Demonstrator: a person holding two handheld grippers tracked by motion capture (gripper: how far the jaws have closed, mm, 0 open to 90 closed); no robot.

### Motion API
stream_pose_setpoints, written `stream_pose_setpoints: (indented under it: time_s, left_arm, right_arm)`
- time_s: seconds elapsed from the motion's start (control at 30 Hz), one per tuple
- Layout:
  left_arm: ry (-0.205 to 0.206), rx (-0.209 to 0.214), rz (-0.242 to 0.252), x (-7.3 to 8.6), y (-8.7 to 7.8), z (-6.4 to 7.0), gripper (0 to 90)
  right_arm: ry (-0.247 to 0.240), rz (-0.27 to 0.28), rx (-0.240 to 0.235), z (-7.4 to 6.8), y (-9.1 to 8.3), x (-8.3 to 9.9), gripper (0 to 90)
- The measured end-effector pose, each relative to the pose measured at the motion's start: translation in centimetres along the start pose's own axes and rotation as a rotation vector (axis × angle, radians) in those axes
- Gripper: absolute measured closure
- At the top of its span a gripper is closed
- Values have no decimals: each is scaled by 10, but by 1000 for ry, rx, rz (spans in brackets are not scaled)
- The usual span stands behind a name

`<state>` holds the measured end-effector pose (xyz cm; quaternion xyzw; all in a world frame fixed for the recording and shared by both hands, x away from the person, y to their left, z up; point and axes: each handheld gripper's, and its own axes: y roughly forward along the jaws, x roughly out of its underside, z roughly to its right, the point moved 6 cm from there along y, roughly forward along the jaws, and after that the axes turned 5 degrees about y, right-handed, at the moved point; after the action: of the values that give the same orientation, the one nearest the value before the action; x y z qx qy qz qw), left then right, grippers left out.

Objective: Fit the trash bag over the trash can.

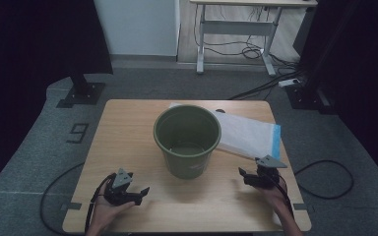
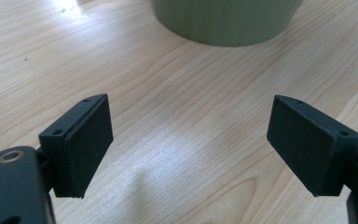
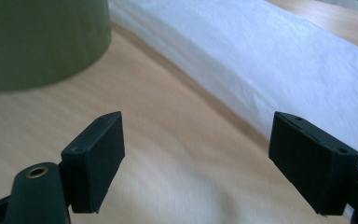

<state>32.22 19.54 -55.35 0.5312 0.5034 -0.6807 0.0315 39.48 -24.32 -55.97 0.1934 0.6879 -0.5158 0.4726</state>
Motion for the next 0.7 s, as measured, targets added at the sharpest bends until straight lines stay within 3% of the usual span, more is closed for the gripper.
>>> stream_pose_setpoints:
  time_s: [0.17, 0.27, 0.37, 0.4, 0.53, 0.7]
  left_arm:
    - [0, 3, -5, 1, 0, 0, 140]
    - [-1, 3, -5, 2, 1, 0, 140]
    - [9, 8, 19, 1, -1, 2, 143]
    - [18, 14, 28, 0, 0, 4, 143]
    - [29, 22, 29, -1, 1, 7, 143]
    - [32, 39, 25, -1, 4, 10, 143]
  right_arm:
    - [-29, -23, -31, -5, 19, -22, 176]
    - [-43, -39, -59, -7, 41, -41, 177]
    - [-49, -59, -68, -7, 54, -45, 180]
    - [-50, -86, -57, -6, 68, -46, 181]
    - [-29, -92, -59, -7, 83, -47, 193]
    - [-52, -99, -53, -13, 94, -53, 214]
